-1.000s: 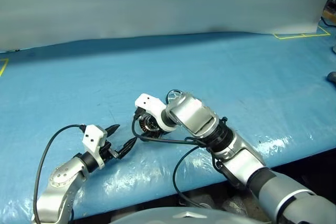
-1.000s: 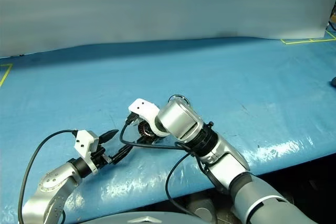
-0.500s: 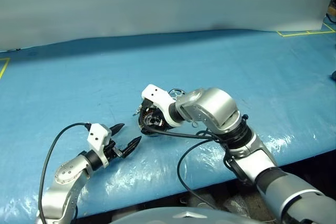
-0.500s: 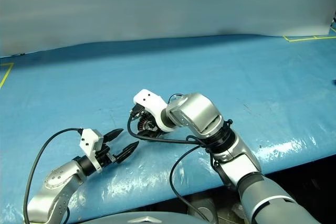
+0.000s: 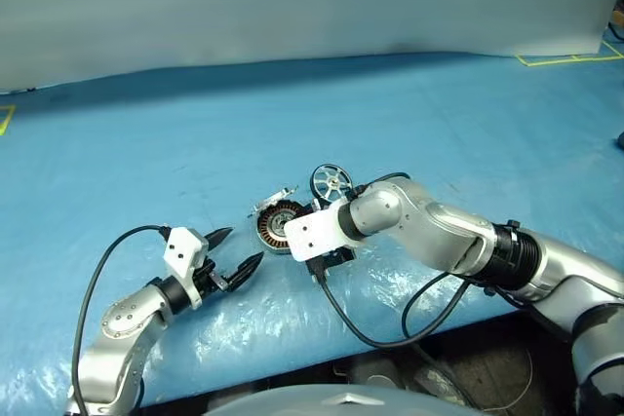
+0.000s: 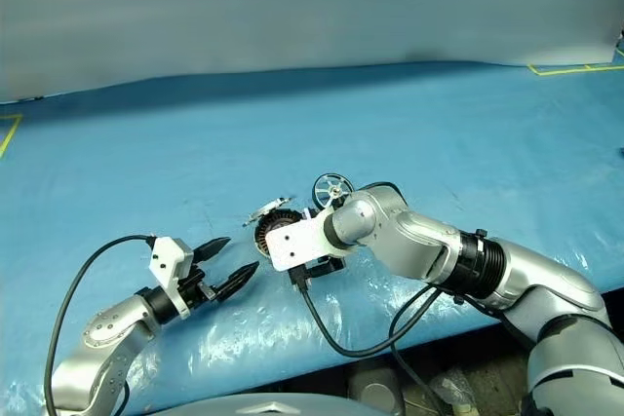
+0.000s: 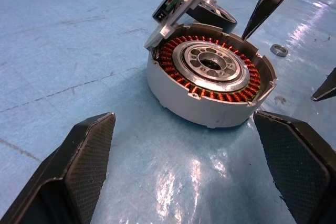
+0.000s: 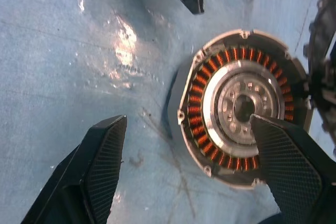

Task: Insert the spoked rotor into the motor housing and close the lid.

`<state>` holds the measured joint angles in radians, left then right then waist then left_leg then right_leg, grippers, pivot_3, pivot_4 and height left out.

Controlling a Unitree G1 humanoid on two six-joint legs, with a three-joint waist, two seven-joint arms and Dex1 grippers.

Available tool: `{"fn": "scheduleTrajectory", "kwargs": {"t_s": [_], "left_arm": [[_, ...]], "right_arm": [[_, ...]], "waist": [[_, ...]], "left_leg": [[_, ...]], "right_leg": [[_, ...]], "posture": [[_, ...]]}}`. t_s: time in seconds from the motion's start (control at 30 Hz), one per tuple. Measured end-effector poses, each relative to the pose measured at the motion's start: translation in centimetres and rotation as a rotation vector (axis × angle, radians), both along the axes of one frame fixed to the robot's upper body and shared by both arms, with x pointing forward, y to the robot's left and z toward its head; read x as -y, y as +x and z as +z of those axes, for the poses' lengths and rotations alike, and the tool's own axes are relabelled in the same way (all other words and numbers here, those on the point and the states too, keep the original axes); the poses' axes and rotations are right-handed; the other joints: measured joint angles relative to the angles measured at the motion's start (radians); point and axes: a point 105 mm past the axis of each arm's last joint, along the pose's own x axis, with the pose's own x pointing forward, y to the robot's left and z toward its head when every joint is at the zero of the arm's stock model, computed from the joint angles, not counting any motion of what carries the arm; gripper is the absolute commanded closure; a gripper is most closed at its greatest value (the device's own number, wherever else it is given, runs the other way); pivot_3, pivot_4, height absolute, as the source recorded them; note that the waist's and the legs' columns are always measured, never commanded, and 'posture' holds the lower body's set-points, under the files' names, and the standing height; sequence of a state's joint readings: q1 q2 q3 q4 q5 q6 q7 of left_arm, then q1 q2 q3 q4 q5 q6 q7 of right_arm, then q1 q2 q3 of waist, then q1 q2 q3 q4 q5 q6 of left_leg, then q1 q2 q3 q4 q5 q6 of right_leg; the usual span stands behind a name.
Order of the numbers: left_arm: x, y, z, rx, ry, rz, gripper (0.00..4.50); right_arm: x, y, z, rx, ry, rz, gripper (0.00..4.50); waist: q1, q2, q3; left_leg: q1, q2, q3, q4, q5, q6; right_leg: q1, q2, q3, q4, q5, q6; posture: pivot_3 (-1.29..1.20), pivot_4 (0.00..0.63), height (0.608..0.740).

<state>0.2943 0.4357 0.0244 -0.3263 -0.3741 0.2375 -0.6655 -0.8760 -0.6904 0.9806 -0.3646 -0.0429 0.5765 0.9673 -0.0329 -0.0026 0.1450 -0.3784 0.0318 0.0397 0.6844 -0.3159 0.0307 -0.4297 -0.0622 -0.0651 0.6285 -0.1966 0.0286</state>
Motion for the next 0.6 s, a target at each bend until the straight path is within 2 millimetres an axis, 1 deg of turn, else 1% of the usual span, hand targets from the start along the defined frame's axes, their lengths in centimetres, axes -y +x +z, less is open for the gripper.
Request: {"fn": "scheduleTrajectory", "kwargs": {"t_s": [0.1, 0.17, 0.23, 0.33, 0.5, 0.6], "left_arm": [[-0.1, -0.2, -0.2, -0.011, 0.003, 0.007, 0.00], [-0.2, -0.2, -0.3, -0.013, 0.004, 0.011, 0.00], [-0.2, -0.4, -0.4, -0.020, 0.005, 0.014, 0.00], [-0.3, -0.5, -0.6, -0.025, 0.005, 0.016, 0.00], [-0.3, -0.4, -0.5, -0.024, 0.006, 0.017, 0.00], [-0.3, -0.4, -0.5, -0.024, 0.007, 0.017, 0.00]], "right_arm": [[-0.8, -0.3, 0.0, 0.037, 0.003, 0.080, 0.54], [-0.9, -0.3, -0.2, 0.042, -0.002, 0.092, 0.54], [-0.8, 0.2, -0.6, 0.051, -0.018, 0.084, 0.54], [0.1, 1.3, -1.6, 0.085, -0.071, 0.067, 0.54], [-0.1, 1.1, -2.4, 0.069, -0.086, 0.065, 0.54], [0.0, 1.3, -2.1, 0.074, -0.084, 0.054, 0.54]], "waist": [[0.009, 0.000, 0.000], [0.013, 0.000, 0.000], [0.016, 0.000, 0.000], [0.020, 0.000, 0.000], [0.021, 0.000, 0.000], [0.021, 0.000, 0.000]], "left_leg": [[0.000, 0.002, 0.000, 0.001, 0.000, 0.000], [0.000, 0.002, 0.000, 0.001, 0.000, 0.000], [0.000, 0.003, 0.001, 0.002, 0.001, -0.002], [0.000, 0.002, 0.001, 0.002, 0.002, -0.003], [0.000, -0.001, 0.001, 0.002, 0.002, -0.003], [0.000, -0.001, 0.001, 0.002, 0.002, -0.003]], "right_leg": [[0.001, -0.001, 0.000, -0.001, 0.000, 0.000], [0.001, -0.001, 0.000, -0.001, 0.000, -0.001], [0.001, -0.001, 0.000, -0.001, -0.001, -0.001], [0.001, -0.001, 0.000, 0.000, -0.001, -0.002], [0.001, 0.000, 0.000, 0.000, -0.001, -0.001], [0.001, 0.000, -0.001, 0.000, -0.001, -0.001]], "posture": [[0.00, 0.150, 0.740], [0.00, 0.150, 0.740], [0.00, 0.150, 0.740], [0.00, 0.150, 0.740], [0.00, 0.150, 0.740], [0.00, 0.150, 0.740]]}}
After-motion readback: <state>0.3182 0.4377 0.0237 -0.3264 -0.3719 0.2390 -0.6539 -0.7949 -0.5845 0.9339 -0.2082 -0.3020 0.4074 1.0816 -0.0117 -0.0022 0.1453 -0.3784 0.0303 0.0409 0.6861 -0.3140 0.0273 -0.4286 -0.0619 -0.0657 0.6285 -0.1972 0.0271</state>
